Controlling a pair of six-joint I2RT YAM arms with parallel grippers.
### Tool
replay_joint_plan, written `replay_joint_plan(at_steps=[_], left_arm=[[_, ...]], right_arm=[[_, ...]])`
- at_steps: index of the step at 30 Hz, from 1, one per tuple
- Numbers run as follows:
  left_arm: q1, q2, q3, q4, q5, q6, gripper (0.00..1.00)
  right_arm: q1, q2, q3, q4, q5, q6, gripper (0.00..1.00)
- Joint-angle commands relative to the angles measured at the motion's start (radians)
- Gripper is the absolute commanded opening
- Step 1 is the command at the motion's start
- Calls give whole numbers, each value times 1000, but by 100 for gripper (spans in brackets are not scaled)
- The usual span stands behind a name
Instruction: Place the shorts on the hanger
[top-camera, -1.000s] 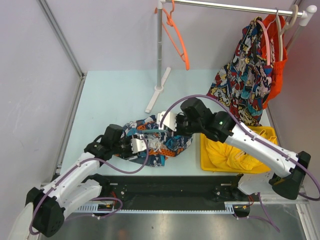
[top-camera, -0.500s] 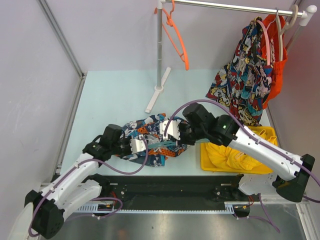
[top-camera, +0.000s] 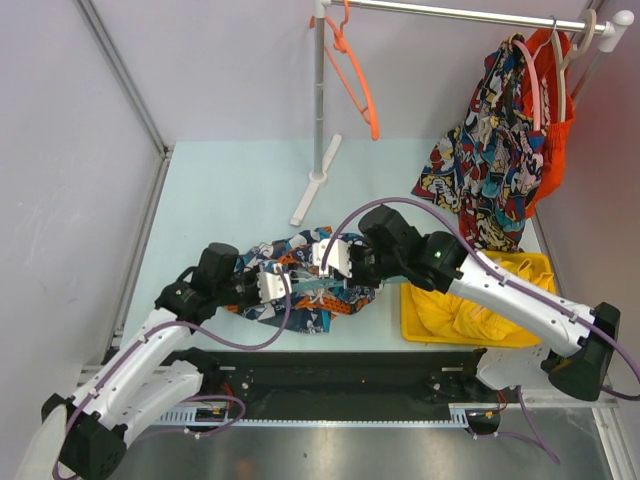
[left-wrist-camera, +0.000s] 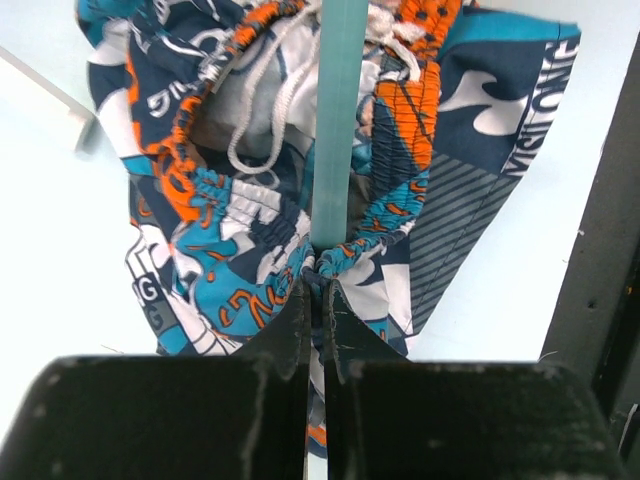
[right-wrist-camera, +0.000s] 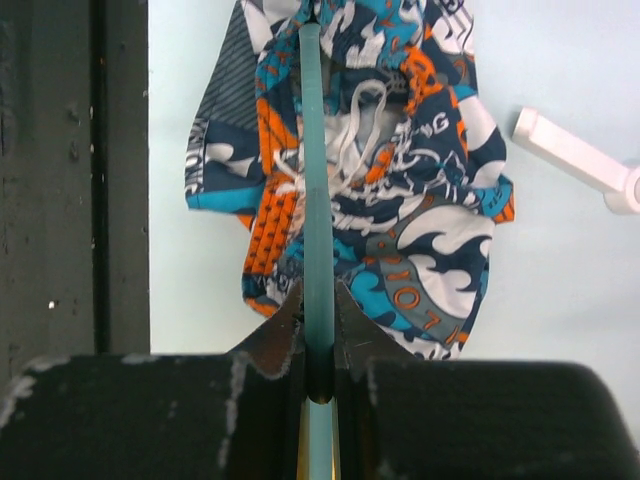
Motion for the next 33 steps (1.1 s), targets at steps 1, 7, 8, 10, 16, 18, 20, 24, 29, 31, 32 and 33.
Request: replay_joint_plan(at_steps=[1,7,8,10,16,18,20,24,29,31,32,33], left_arm=[[2,-15,81,-14,56,-48,0],[2,-27,121,-17,68,-65,0],[2,-30,124,-17,71,-67,0],[1,-43,130,-17,97,-76,2],[5,-60,135,-60,107,-54,41],[37,-70,135,-69,111,-41,56],[111,-72,154,-92,148,-5,67],[214,-5,246,-230,214,163,72],[232,46,257,-248,216,219,73],[229,64,244,-234,246,216,73],[223,77,243,-217,251,208,72],[220,89,242,-209,257,196,71]], right_arm=[[13,10,-5,143,-30,53,0],[2,-17,-55,255,-77,90,0],[2,-20,-64,273,-96,90,0],[2,-23,-90,299,-113,93,0],[-4,-10,-112,396,-130,117,0],[-12,-11,-113,407,-136,117,0],[-24,-13,-113,405,-147,114,0],[-38,-22,-113,404,-157,105,0],[-38,-20,-113,427,-174,68,0],[-35,-17,-113,441,-171,58,0],[-33,-16,-113,450,-171,54,0],[-32,-17,-113,453,-171,48,0]])
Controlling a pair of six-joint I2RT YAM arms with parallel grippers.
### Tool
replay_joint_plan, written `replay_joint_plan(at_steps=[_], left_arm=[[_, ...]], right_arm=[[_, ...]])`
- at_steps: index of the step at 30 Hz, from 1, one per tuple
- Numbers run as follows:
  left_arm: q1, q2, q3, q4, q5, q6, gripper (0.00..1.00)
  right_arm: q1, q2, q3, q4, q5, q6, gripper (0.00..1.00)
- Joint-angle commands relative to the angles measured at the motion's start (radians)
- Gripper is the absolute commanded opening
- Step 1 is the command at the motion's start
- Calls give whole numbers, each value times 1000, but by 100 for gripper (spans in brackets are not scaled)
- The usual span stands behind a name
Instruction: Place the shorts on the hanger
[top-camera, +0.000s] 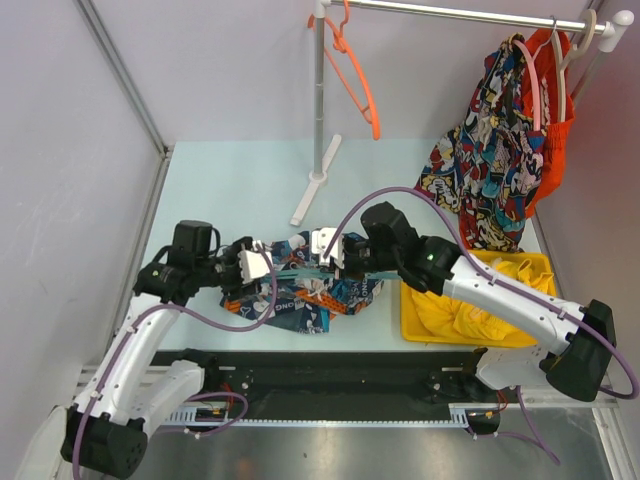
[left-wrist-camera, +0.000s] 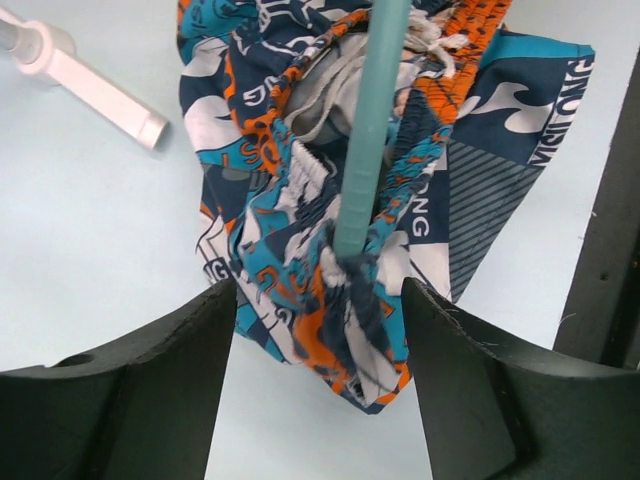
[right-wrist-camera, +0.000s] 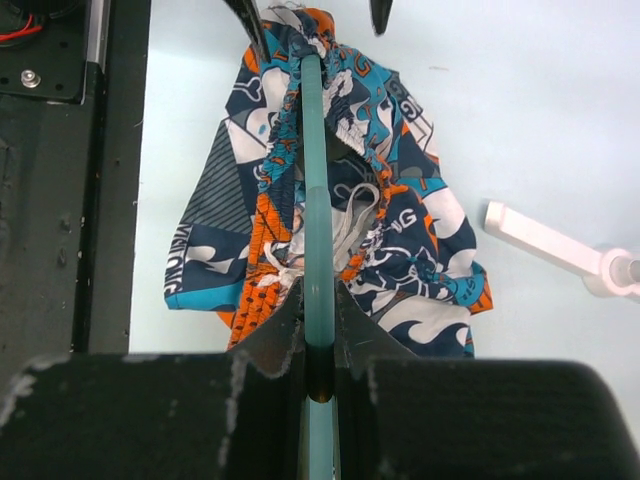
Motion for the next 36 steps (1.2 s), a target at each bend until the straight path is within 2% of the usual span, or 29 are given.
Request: replay_joint_plan(at_steps=[1,4,5,8,12,15,16,18,19,21,22,23,26,29,33,36], left_arm=[[-7,40,-1,21,81,30,70],[-9,71,-6,84,96,-8,61],[-9,82,-6,90,106,-21,52],[-15,97,-12,92,123,-28,39],[-16,91,-39,99,141,-51,40],[-15,91,-56,134,156,-117,18],[-15,89,-61,147,153,-149,1],[-7,80,-75,179,136,-241,0],[8,71,-81,208,136,-295,0],[19,36,-99,248,135,-340,0],[22,27,-104,256,130,-367,0],[23,19,-113,262,120,-378,0],[31,10,-125,271,112,-400,0],[39,8,-133,291,113,-426,0],[45,19,-136,323,116,-479,0],[48,24,-131,338,118,-510,0]], right_arm=[[10,-27,4,111,-31,-40,0],[14,-25,3,114,-34,-57,0],[14,-27,4,119,-37,-59,0],[15,-25,4,130,-40,-59,0],[15,-24,4,142,-40,-34,0],[17,-25,4,137,-30,-5,0],[17,-28,4,136,-8,7,3],[17,-45,3,127,30,47,23],[17,-57,4,105,73,62,53],[15,-105,4,58,151,113,77],[14,-122,4,33,165,116,93],[14,-143,4,9,173,118,96],[27,-197,4,-91,182,125,93],[66,-182,-17,-180,246,139,83],[118,-148,-144,-111,381,124,76],[141,-97,-197,-42,447,109,76]])
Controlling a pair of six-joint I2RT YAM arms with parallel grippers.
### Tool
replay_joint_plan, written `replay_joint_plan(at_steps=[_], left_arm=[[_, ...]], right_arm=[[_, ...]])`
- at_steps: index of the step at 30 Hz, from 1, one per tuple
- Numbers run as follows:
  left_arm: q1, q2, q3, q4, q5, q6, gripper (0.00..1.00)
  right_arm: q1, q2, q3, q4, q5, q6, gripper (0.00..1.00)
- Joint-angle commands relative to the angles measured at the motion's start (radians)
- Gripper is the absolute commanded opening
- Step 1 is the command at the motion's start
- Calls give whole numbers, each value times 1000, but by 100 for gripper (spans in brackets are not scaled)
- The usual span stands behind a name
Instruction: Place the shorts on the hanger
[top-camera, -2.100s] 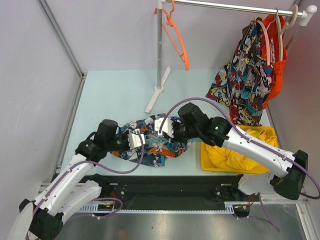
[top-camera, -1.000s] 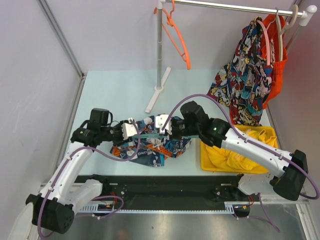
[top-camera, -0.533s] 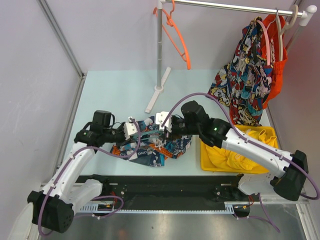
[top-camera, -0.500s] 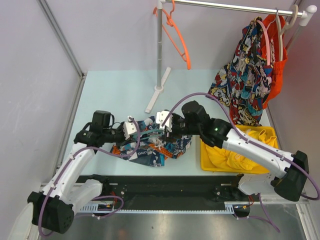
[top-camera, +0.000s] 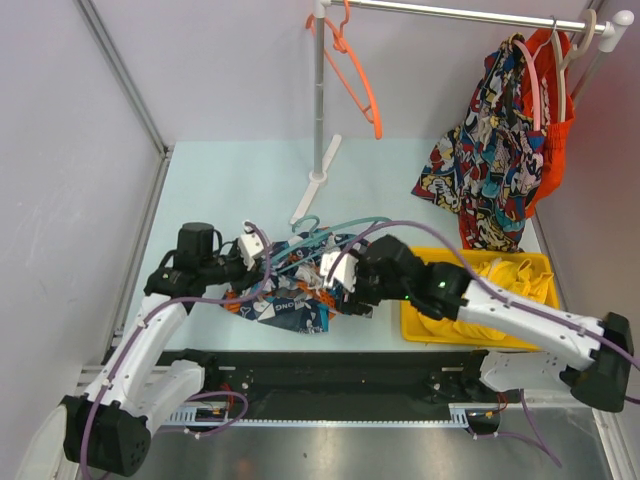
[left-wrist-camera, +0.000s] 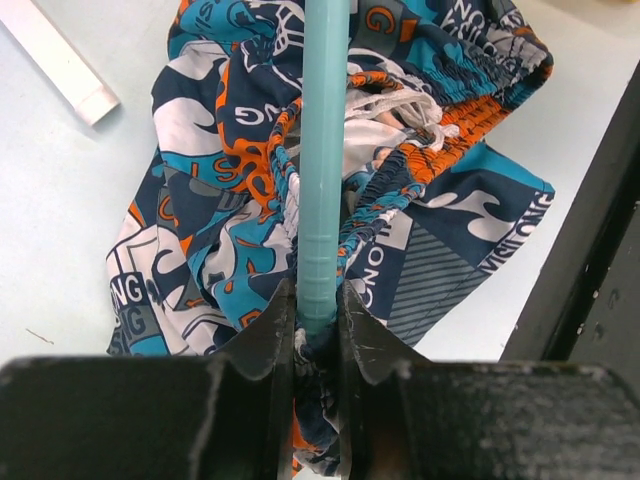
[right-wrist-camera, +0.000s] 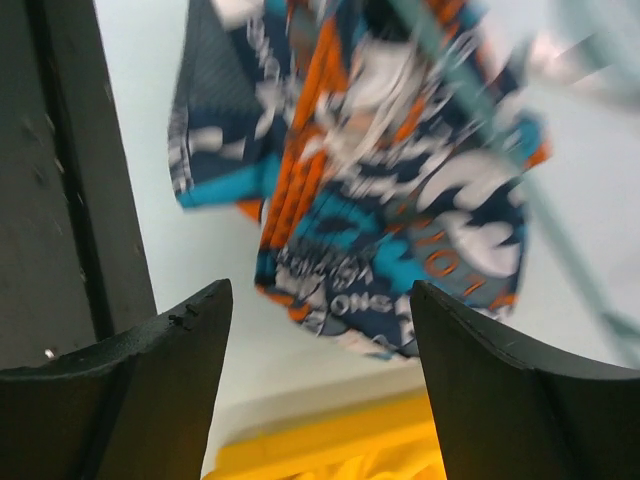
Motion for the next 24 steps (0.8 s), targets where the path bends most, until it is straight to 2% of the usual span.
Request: replay_joint_plan(at_steps=[1,8,15,24], left_arm=[[14,-9,4,87,28,-91,1],[21,-45,-51,120,31,-113,0],[47,-36,-50,132,57,-120,0],[79,-30,-33,111,95,-129,0]], right_arm=[[33,80,-71,63,156,-1,76],[39,249,-72,186,173,-17,77],[62,311,-75,189,165,-35,79],[42,360,-144,226,279,-152,71]])
